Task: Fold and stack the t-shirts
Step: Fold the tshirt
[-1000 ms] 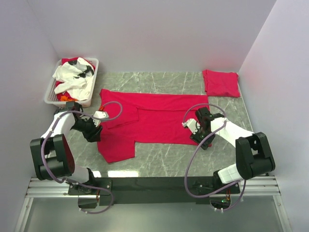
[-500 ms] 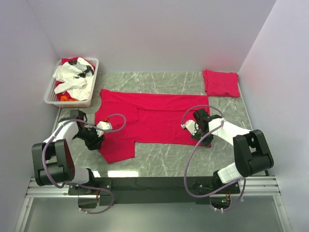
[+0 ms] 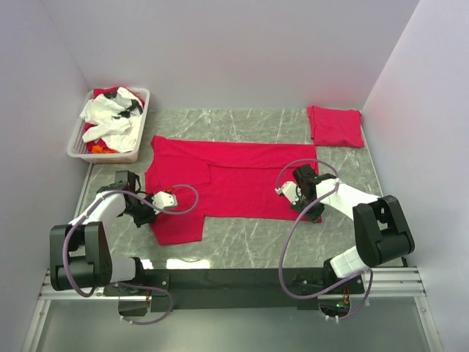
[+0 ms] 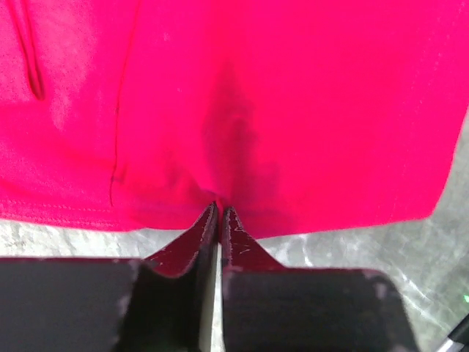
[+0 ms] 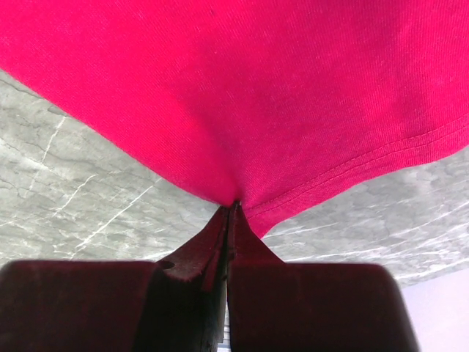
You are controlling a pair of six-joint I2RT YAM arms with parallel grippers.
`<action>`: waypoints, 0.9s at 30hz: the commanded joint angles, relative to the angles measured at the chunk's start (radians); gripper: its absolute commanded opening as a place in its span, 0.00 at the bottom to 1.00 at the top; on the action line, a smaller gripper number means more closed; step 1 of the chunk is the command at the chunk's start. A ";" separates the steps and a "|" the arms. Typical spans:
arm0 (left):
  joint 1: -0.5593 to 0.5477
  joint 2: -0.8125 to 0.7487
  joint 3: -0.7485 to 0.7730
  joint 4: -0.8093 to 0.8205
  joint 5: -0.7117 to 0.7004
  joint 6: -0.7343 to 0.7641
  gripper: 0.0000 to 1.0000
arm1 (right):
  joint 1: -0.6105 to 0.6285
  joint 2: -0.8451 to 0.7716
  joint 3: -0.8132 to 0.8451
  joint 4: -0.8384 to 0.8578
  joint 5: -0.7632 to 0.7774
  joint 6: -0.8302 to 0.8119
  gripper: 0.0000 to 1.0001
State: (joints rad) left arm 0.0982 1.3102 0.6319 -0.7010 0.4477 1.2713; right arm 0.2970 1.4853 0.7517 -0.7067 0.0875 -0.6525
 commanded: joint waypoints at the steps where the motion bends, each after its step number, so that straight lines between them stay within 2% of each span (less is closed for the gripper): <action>1: 0.000 -0.022 -0.005 -0.092 -0.047 0.031 0.07 | -0.001 -0.013 -0.005 0.033 0.027 -0.009 0.00; 2: 0.000 -0.031 0.012 -0.113 -0.040 0.013 0.01 | 0.001 -0.035 -0.006 0.030 0.027 -0.010 0.00; 3: 0.000 -0.051 0.020 -0.161 -0.038 0.007 0.01 | 0.001 -0.048 -0.009 0.017 0.026 -0.012 0.00; 13: 0.035 -0.144 0.127 -0.397 -0.023 0.010 0.01 | -0.004 -0.221 -0.011 -0.088 0.004 -0.039 0.00; 16: 0.057 -0.115 0.161 -0.396 -0.014 0.007 0.01 | -0.009 -0.230 0.001 -0.079 0.012 -0.056 0.00; 27: 0.089 0.132 0.436 -0.453 0.105 -0.073 0.01 | -0.061 -0.056 0.230 -0.103 -0.014 -0.102 0.00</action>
State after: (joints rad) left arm 0.1829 1.4059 0.9878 -1.1072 0.4870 1.2293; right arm 0.2504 1.3998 0.8970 -0.7906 0.0830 -0.7265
